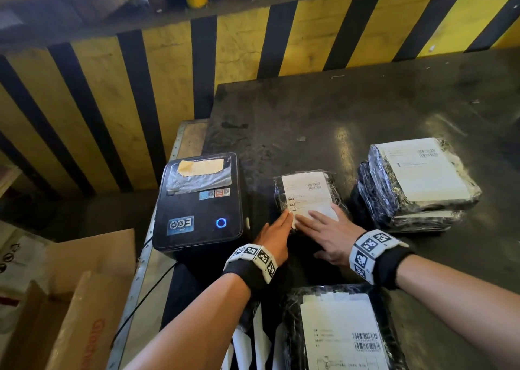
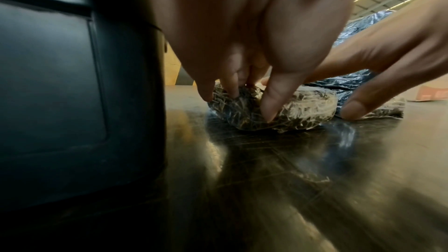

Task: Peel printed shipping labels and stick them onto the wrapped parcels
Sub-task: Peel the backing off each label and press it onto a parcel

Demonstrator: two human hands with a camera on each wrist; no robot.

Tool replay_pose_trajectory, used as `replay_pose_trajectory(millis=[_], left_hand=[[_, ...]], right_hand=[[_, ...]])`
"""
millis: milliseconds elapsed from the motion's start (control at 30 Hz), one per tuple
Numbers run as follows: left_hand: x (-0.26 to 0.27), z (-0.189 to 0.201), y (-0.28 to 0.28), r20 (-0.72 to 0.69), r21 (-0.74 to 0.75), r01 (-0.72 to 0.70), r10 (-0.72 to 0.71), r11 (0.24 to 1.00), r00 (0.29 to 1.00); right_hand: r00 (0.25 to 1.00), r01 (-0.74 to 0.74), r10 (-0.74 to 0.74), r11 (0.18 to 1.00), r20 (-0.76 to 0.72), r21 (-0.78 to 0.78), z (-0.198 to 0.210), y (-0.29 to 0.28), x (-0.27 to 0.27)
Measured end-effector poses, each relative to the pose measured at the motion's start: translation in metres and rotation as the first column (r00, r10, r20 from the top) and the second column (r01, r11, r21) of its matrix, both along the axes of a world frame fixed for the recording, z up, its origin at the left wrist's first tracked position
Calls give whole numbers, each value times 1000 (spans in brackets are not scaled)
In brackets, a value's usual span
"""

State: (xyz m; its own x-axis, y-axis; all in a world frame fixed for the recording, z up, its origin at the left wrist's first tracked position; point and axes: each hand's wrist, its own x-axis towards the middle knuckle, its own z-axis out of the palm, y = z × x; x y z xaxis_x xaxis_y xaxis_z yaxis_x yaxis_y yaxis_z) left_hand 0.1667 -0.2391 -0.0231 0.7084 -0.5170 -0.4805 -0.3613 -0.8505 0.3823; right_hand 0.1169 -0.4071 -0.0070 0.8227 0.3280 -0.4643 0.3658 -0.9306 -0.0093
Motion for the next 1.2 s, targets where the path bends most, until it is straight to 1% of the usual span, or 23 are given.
replay_pose_trajectory(millis=[100,233,400,467,667,767,833,900,967,1033,1100,1200], left_hand=[[-1,0,0,31,-34,15,-14,999,999],[-1,1,1,48,-39,17,-15,999,999],[0,-3,0,2,-16,-5,5,1000,1000],[1,-2,1,14,-6,11,-10,1000,1000],[-1,-1,3,27,-3,44,-43,999,999],[-2,1,3,77,18,68,-69,998,995],[-6,2,5,92,23,56,-58,998,994],[-15,-3,12,76,24,14,-15,1000,997],[-24,-10,21,38,33,-31,29,999,999],[-30,-19,28,5,59,-55,55,997,998],[-33,-25,31,-9,102,-36,37,994,999],[-35,-33,33,-3,183,26,-25,983,1000]], right_hand=[[999,6,-5,1000,31,-19,-4,1,2],[998,-2,4,1000,62,-28,-10,-3,-1],[998,2,1,999,70,-37,-11,-6,-2],[997,11,-9,1000,79,-23,-11,-9,-5],[991,125,-123,991,48,-55,-8,-33,-20],[986,165,-162,985,48,-58,-6,-36,-25],[980,198,-197,980,31,-23,-3,-33,-26],[967,251,-252,966,19,60,1,-32,-26],[936,330,-347,922,56,201,5,-31,-22],[874,418,-475,842,102,341,5,-31,-9],[781,554,-623,724,43,411,0,-28,11],[631,745,-765,551,-130,375,-11,-24,35]])
